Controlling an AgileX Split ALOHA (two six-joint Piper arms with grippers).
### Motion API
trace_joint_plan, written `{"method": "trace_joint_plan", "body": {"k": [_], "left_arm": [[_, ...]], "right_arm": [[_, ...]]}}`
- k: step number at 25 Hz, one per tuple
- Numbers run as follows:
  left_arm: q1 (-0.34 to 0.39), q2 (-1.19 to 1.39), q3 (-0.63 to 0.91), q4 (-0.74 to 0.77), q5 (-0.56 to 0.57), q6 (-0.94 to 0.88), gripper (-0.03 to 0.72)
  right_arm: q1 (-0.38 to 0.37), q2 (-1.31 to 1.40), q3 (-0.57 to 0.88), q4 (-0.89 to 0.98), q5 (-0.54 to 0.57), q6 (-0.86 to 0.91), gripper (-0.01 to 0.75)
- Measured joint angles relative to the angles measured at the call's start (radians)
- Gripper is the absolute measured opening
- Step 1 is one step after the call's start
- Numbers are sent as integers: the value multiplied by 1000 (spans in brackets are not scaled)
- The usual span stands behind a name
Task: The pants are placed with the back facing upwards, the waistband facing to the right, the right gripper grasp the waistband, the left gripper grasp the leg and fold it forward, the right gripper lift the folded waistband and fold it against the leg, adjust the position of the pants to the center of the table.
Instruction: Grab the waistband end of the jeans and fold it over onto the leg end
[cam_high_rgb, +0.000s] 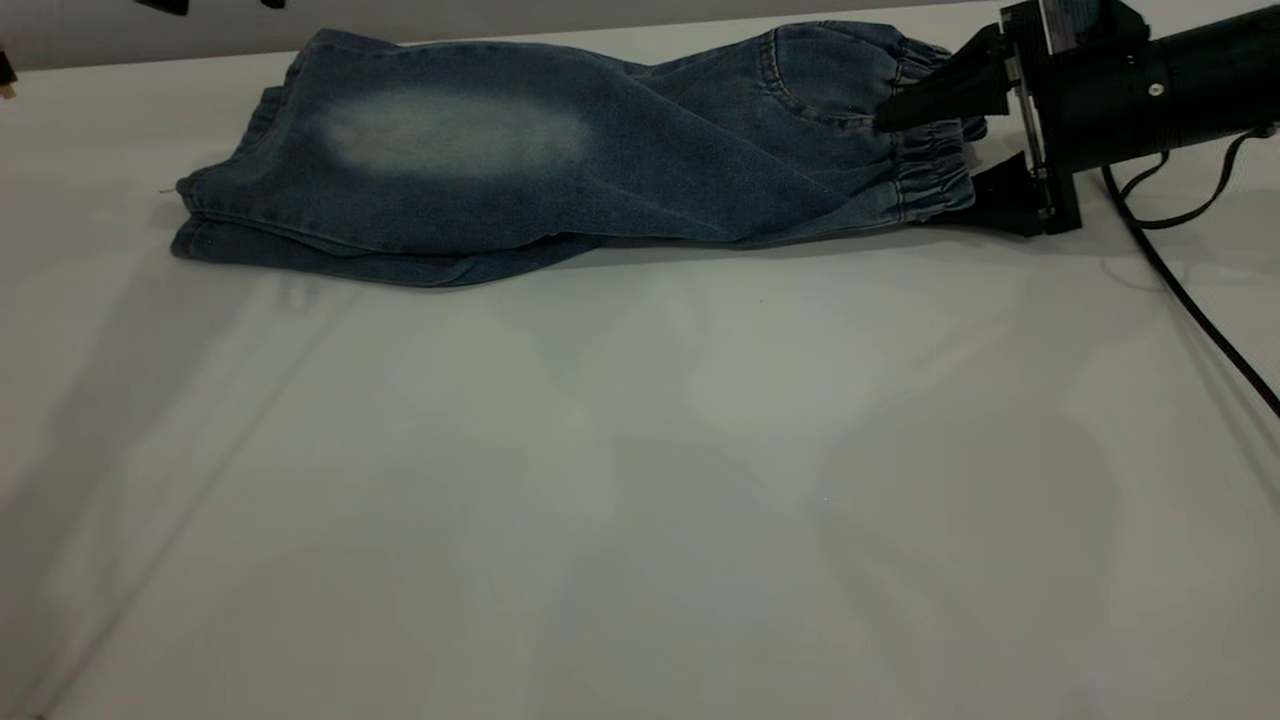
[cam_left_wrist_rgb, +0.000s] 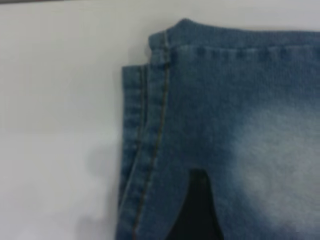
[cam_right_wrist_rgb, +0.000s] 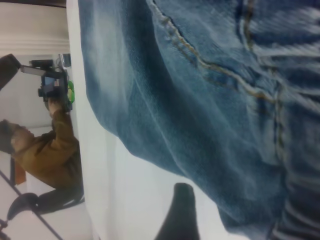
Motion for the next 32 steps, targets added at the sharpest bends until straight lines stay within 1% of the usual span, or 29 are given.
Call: {"method": "trace_joint_plan", "body": {"k": [2, 4, 7, 9, 10, 11, 16, 20, 23, 27, 29, 32], "left_arm": [[-15, 0, -12, 3, 14, 0, 538], [-39, 0, -34, 3, 50, 16, 538], [-80, 0, -88, 3, 108, 46, 535], [-109, 6, -135, 3, 155, 50, 531], [-122, 15, -162, 3, 179, 51, 531], [-134, 28, -187, 4, 216, 52, 530], [-161, 130, -360, 10, 403, 52, 529], [-190, 241, -523, 9, 543, 52, 529], [-221, 329, -646, 22, 622, 60, 529], [-283, 454, -805, 95, 720, 71, 529], [-314, 517, -875, 135, 760, 63, 529], [-340, 594, -963, 169, 803, 47, 529]], "right_arm": [[2, -1, 0, 0, -18, 5, 498], [2, -1, 0, 0, -25, 6, 409], [2, -1, 0, 0, -29, 5, 212], [2, -4, 0, -1, -46, 5, 97], [2, -7, 0, -7, -57, 4, 64], [2, -11, 0, -13, -68, 3, 53], [2, -43, 1, -80, -127, 8, 51], [2, -72, 2, -107, -133, 22, 51], [2, -92, 2, -96, -117, 26, 51], [2, -94, 2, -96, -115, 28, 51], [2, -94, 2, -95, -110, 28, 51], [2, -95, 1, -94, -108, 28, 51]]}}
